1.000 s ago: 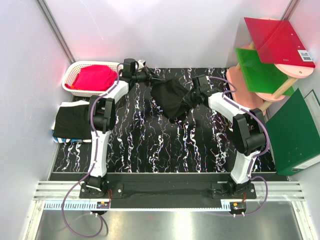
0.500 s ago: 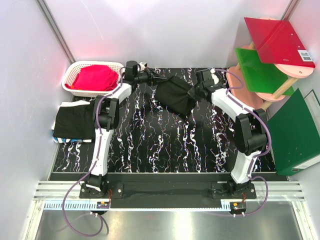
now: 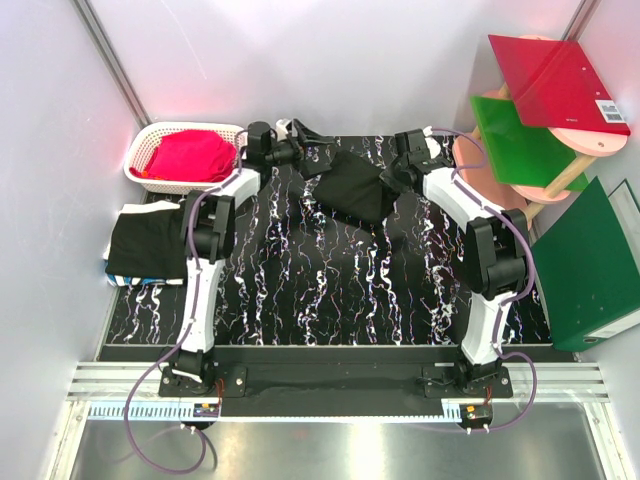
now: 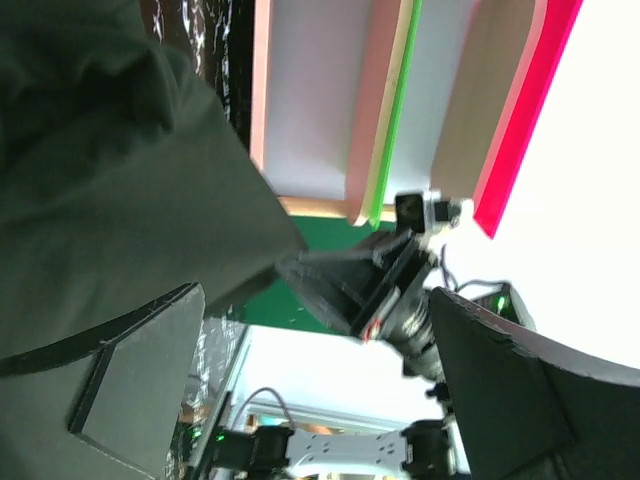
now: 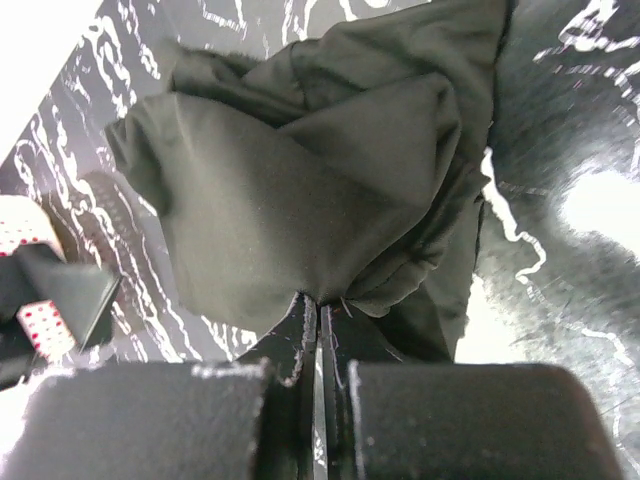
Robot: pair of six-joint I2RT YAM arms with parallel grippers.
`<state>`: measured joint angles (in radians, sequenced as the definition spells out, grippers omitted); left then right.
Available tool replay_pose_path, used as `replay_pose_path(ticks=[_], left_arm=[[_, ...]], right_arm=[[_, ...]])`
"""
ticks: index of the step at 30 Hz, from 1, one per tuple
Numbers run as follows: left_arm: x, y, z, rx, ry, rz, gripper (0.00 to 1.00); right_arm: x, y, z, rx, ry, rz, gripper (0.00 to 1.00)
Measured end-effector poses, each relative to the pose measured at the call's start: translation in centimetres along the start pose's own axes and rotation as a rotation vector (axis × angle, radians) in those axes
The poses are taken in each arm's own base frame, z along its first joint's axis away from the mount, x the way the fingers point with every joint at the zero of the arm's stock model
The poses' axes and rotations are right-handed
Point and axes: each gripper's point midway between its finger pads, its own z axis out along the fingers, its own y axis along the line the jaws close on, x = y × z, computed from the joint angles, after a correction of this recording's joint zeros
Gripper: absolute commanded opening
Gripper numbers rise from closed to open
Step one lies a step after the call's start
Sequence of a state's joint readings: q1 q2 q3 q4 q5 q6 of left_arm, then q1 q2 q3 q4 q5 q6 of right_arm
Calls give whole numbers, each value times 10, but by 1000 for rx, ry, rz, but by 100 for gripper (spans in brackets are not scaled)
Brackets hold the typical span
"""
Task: Fold and stack the t-shirts
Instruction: Fold the long partially folded tshirt into a neat square
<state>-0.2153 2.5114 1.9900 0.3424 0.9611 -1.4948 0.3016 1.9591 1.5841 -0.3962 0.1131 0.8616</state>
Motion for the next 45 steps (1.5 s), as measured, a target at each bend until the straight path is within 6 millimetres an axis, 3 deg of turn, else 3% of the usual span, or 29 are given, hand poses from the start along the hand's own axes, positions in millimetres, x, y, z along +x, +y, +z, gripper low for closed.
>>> replay_pose_path(ticks=[4,11,13,14,16,17,20,23,28,33,36,37,38,39,45], left_arm=[[10,-16,-14,-28,-7,86,99],[32,-82,-36,-7,-16,295,99],[36,-93,-40,1,-17,327,99],[38,-95,-40,1,-16,334,99],[43,-92,-41,-9,-8,340,99],[46,-89,-41,-16,-5,338,99],[58,-66,-38,-68,28,313,99],[72,-46,-34,-136,62,308,99],[106,-20,-25,-257,125,363,99],[131,0,-14,-354,177,412,99],[128,-1,1,-375,192,447,99],[124,-2,7,-370,192,460,98],[119,-4,14,-362,193,468,43],[116,-5,19,-353,194,475,2],[107,-13,44,-188,233,414,0]], right_arm=[[-16,-4,3,11,-26,-1,1],[-49,-4,22,16,-74,-14,10],[-59,-4,31,21,-84,-27,38],[-63,-3,37,24,-90,-36,45],[-74,-2,49,41,-106,-59,58],[-78,-2,56,54,-115,-72,71],[-90,-6,71,115,-132,-114,88],[-99,-13,74,187,-139,-172,96],[-108,-30,45,294,-149,-257,100],[-122,-33,-8,322,-179,-313,100],[-122,-27,-38,269,-179,-329,80],[-118,-23,-45,230,-164,-330,32],[-113,-20,-48,193,-144,-334,13],[-108,-17,-49,158,-122,-340,1],[-69,-9,-27,8,48,-307,0]])
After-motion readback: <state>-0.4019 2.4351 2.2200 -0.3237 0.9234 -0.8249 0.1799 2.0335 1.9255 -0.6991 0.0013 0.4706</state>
